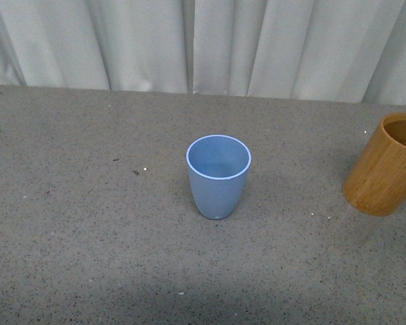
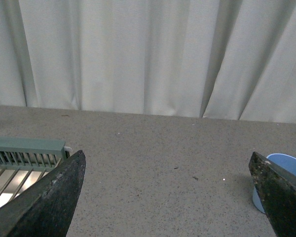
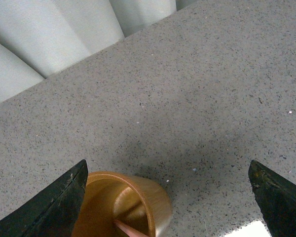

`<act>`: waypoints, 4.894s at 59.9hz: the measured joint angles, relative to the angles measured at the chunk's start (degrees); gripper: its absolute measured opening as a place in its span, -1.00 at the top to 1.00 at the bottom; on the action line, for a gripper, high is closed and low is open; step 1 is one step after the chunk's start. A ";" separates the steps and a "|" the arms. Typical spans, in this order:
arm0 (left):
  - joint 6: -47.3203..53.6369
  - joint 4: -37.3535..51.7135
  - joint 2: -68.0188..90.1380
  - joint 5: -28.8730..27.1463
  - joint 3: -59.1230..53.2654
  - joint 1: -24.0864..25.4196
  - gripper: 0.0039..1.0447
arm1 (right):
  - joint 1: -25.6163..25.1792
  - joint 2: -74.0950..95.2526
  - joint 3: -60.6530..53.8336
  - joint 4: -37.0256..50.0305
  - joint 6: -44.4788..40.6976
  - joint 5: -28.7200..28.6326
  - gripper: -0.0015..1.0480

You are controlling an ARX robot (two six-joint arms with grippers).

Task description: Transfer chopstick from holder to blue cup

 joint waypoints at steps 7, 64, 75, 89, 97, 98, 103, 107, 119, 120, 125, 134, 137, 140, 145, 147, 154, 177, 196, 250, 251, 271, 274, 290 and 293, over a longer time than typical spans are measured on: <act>0.00 0.00 0.00 0.00 0.00 0.00 -0.88 | 0.17 0.90 0.22 0.74 0.33 -0.17 -0.82; 0.00 0.00 0.00 0.00 0.00 0.00 -0.88 | 0.87 2.21 0.35 3.48 1.66 0.26 0.98; 0.00 0.00 0.00 0.00 0.00 0.00 -0.88 | 0.85 1.51 0.35 3.30 1.25 0.48 0.98; 0.00 0.00 0.00 0.00 0.00 0.00 -0.88 | 0.26 -2.25 0.35 1.79 -1.01 1.29 0.98; 0.00 0.00 0.00 0.00 0.00 0.00 -0.88 | -0.24 -5.55 0.83 1.11 -1.84 0.50 0.98; 0.00 0.00 0.00 0.00 0.00 0.00 -0.88 | -0.31 -5.88 0.98 1.01 -1.88 0.42 0.98; 0.00 0.00 0.00 0.00 0.00 0.00 -0.88 | -0.55 -7.21 1.51 0.68 -1.99 0.37 0.98; 0.00 0.00 0.00 0.00 0.00 0.00 -0.88 | -0.72 -8.07 2.01 0.42 -1.99 0.33 0.98; 0.00 0.00 0.00 0.00 0.00 0.00 -0.88 | -0.94 -12.22 4.02 -0.92 -1.97 0.15 0.98; 0.00 0.00 0.00 0.00 0.00 0.00 -0.88 | -0.92 -12.41 4.09 -1.01 -1.97 0.13 0.98; 0.00 0.00 0.00 0.00 0.00 0.00 -0.88 | -0.61 -13.94 4.81 -1.49 -1.95 -0.02 0.98; 0.00 0.00 0.00 0.00 0.00 0.00 -0.88 | 0.81 -16.33 5.90 -2.10 -1.92 -0.20 0.98; 0.00 0.00 0.00 0.00 0.00 0.00 -0.88 | 1.66 -17.07 6.43 -2.32 -1.75 -0.20 0.98; 0.00 0.00 0.00 0.00 0.00 0.00 -0.88 | 2.71 -17.73 6.80 -2.32 -1.49 -0.13 0.98; 0.00 0.00 0.00 0.00 0.00 0.00 -0.88 | 4.79 -18.40 6.93 -2.27 -1.22 0.28 0.98; 0.00 0.00 0.00 0.00 0.00 0.00 -0.88 | 5.86 -18.49 6.93 -2.03 -1.05 0.48 0.98; 0.00 0.00 0.00 0.00 0.00 0.00 -0.88 | 10.86 -18.36 6.93 -0.81 -0.15 1.01 0.98; 0.00 0.00 0.00 0.00 0.00 0.00 -0.88 | 25.86 -10.73 4.20 6.95 5.55 2.43 0.98; 0.00 0.00 0.00 0.00 0.00 0.00 -0.88 | 29.42 -7.87 2.99 8.33 7.72 2.99 0.98; 0.00 0.00 0.00 0.00 0.00 0.00 -0.88 | 31.17 -2.60 2.93 8.46 9.68 1.77 0.59; 0.00 0.00 0.00 0.00 0.00 0.00 -0.88 | 31.17 -2.60 2.93 8.46 9.70 1.79 0.52; 0.00 0.00 0.00 0.00 0.00 0.00 -0.88 | 29.68 -6.03 -3.48 21.18 1.60 11.74 -0.23; 0.00 0.00 0.00 0.04 0.00 0.00 -0.88 | 27.26 -11.08 -12.37 33.73 -8.63 12.50 0.00; 0.00 0.00 0.00 0.02 0.00 0.00 -0.88 | 4.94 -58.38 -44.06 15.02 -21.70 -7.21 0.93; 0.00 0.00 0.00 0.07 0.00 0.00 -0.88 | 3.67 -71.43 -47.39 3.61 -22.05 -7.96 0.98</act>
